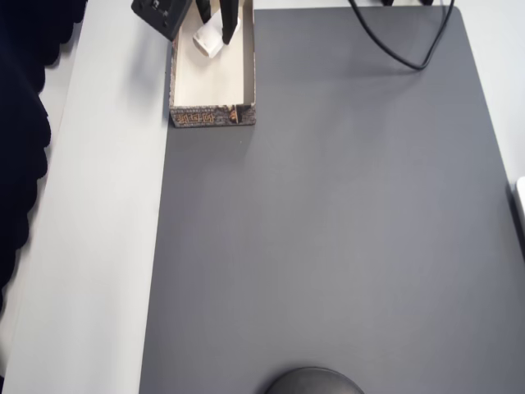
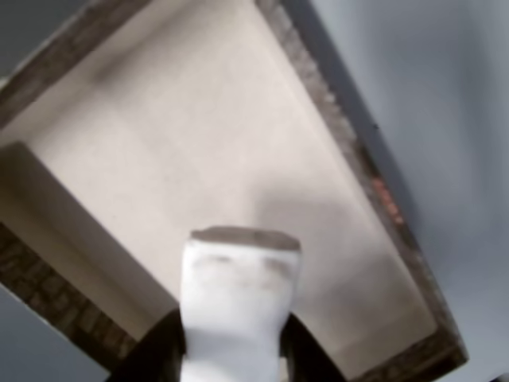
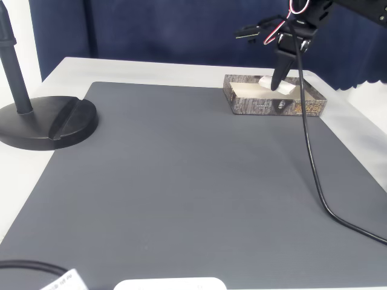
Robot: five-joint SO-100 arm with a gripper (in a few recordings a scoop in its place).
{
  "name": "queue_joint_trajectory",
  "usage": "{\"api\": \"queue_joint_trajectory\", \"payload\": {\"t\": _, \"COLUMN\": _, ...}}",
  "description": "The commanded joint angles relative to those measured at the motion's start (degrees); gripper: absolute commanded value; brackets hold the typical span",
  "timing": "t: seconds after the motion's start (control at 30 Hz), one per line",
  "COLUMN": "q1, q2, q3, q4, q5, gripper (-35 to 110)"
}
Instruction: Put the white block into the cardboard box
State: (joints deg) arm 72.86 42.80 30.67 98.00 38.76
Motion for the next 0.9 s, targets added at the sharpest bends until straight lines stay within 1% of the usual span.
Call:
{"api": "queue_joint_trajectory", "payload": {"t": 0.0, "q1": -0.3, "q2": 1.2, "q3": -4.9, "q4": 0.4, "q5": 7.3, "gripper": -2}}
{"api": "queue_joint_trajectory", "payload": {"t": 0.13, "q1": -0.4, "q2": 1.3, "q3": -5.5, "q4": 0.4, "q5": 16.6, "gripper": -2}}
{"api": "queue_joint_trajectory", "payload": {"t": 0.37, "q1": -0.8, "q2": 1.6, "q3": -5.6, "q4": 0.2, "q5": 36.8, "gripper": -2}}
{"api": "queue_joint_trajectory", "payload": {"t": 0.43, "q1": -0.8, "q2": 1.7, "q3": -5.7, "q4": 0.2, "q5": 40.6, "gripper": -2}}
{"api": "queue_joint_trajectory", "payload": {"t": 0.67, "q1": -0.9, "q2": 1.6, "q3": -6.2, "q4": -0.2, "q5": 50.3, "gripper": -2}}
{"api": "queue_joint_trajectory", "payload": {"t": 0.87, "q1": -1.1, "q2": 1.4, "q3": -6.6, "q4": -0.3, "q5": 49.9, "gripper": -2}}
